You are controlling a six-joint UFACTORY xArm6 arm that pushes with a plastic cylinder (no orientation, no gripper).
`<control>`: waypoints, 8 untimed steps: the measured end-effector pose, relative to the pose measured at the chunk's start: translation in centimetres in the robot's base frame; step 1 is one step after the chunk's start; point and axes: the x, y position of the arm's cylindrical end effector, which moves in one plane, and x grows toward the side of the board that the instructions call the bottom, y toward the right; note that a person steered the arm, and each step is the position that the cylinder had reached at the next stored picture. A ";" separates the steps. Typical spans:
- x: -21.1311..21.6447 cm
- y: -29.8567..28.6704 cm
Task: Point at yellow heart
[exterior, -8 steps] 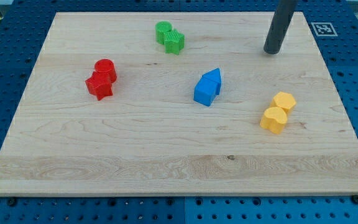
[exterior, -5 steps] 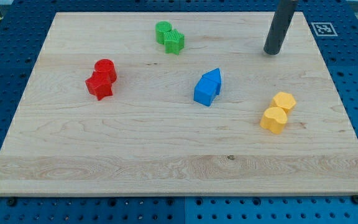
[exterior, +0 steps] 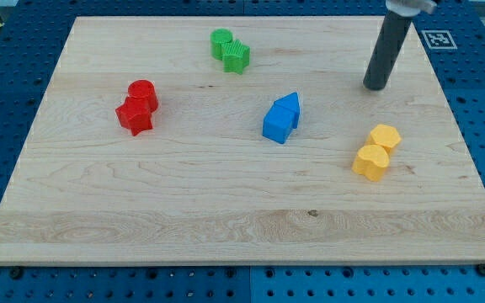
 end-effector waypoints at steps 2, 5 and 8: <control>1.9 -1.2; 12.1 6.0; 14.6 0.3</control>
